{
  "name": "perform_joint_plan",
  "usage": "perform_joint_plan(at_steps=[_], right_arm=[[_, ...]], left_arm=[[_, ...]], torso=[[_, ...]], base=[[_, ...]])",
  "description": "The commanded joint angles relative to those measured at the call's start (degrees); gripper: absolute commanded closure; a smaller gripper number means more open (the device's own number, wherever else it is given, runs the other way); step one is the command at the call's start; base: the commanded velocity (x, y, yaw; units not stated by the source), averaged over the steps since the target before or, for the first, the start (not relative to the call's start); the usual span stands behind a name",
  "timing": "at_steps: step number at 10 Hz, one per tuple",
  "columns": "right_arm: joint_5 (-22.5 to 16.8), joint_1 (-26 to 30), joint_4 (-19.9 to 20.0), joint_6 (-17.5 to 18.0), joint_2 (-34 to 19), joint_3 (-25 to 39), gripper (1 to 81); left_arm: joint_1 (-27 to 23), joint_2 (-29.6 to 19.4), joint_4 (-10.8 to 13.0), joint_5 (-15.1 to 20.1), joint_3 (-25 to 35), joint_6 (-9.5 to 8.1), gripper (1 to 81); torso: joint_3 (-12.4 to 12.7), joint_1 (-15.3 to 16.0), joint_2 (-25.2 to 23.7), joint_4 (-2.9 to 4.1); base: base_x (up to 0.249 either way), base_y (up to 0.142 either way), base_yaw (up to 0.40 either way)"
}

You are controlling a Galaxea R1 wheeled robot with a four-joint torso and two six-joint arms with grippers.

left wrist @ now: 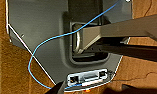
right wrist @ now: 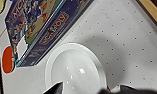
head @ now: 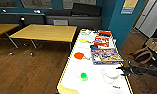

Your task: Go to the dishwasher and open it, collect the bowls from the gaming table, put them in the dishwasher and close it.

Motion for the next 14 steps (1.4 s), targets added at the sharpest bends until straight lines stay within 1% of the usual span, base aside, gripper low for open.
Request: perform_joint_plan(at_steps=[1,3,4,6,8,9,11,12,13,14], right_arm=[[-3.5,7.6,1.6,0.1,3.8,-5.7,1.0],[-3.4,5.9,1.5,0.1,7.3,-8.4,1.0],[-3.0,5.2,1.5,0.1,8.1,-8.6,1.0],[-2.3,3.3,1.5,0.1,8.6,-8.7,1.0],[0.0,1.2,1.8,0.1,8.6,-8.5,1.0],[0.5,0.2,2.4,0.1,8.6,-8.2,81.1],[0.3,0.0,2.6,0.1,7.2,-6.3,81.1],[0.0,0.7,2.7,0.1,4.8,-3.2,81.1],[-0.7,2.4,2.7,0.2,1.2,1.5,81.1],[-1.7,4.6,2.6,0.4,-3.7,7.8,81.1]], left_arm=[[-0.4,0.0,-0.5,4.0,0.3,0.02,1.0],[-0.5,0.2,-0.5,4.1,0.4,0.02,1.0],[-0.5,0.2,-0.5,4.1,0.3,0.02,1.0],[-0.5,0.2,-0.5,4.0,0.3,0.02,1.0],[-0.5,0.3,-0.5,4.1,0.3,0.02,1.0],[-0.5,0.3,-0.5,4.1,0.3,0.02,1.0],[-0.5,0.4,-0.5,4.1,0.4,0.02,1.0],[-0.5,0.4,-0.5,4.1,0.5,0.02,1.0],[-0.5,0.4,-0.3,4.1,0.6,0.02,1.0],[-0.5,0.4,-0.2,3.9,0.7,0.11,1.0]], torso=[[0.0,0.0,0.0,0.00],[0.0,0.0,0.0,0.00],[0.0,0.0,0.0,0.00],[0.0,0.0,0.0,0.00],[0.0,0.0,0.0,0.00],[0.0,0.0,0.0,0.00],[0.0,0.0,0.0,0.00],[0.0,0.0,0.0,0.00],[0.0,0.0,0.0,0.00],[0.0,0.0,0.0,0.00]], base=[[0.000,0.000,0.000],[0.000,0.000,0.000],[0.000,0.000,0.000],[0.000,0.000,0.000],[0.000,0.000,0.000],[0.000,0.000,0.000],[0.000,0.000,0.000],[0.000,0.000,0.000],[0.000,0.000,0.000],[0.000,0.000,0.000]])
